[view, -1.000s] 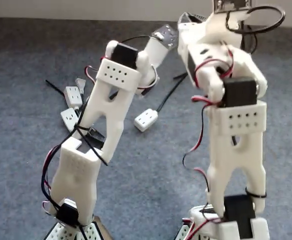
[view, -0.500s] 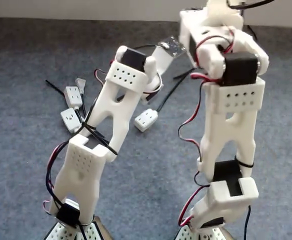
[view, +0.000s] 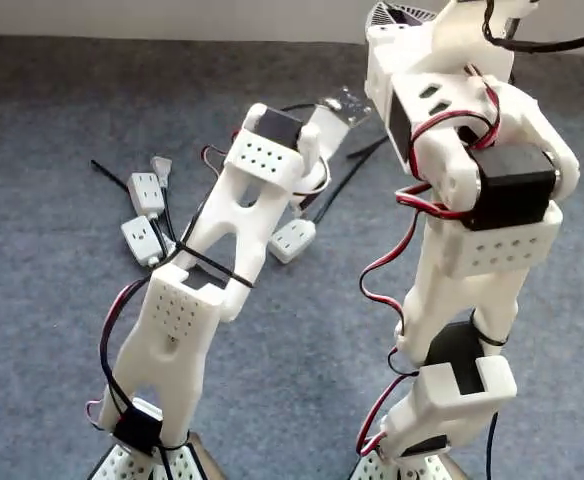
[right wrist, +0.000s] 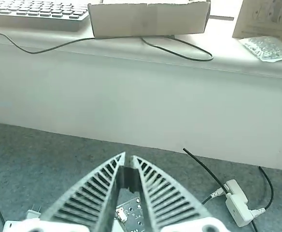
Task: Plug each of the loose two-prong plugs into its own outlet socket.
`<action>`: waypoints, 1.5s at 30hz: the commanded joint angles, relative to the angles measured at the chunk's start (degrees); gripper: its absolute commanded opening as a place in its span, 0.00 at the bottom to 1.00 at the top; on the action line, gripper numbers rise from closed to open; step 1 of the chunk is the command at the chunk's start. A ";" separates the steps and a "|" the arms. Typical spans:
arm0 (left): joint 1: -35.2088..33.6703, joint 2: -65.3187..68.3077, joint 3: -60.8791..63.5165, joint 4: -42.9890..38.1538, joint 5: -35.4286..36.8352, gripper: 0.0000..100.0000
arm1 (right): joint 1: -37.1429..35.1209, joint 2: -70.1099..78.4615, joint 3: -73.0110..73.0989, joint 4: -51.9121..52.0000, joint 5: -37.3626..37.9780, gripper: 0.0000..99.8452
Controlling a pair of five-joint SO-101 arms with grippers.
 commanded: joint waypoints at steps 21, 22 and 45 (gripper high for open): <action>2.51 -3.12 4.53 4.22 0.79 0.01 | 0.13 -0.40 -1.89 -0.04 -0.09 0.01; 2.68 -4.09 5.76 4.22 0.79 0.01 | 0.13 -0.40 -1.89 -0.04 -0.09 0.01; 0.84 -19.47 21.32 3.78 0.44 0.01 | -2.95 -0.48 1.45 -0.92 -0.18 0.01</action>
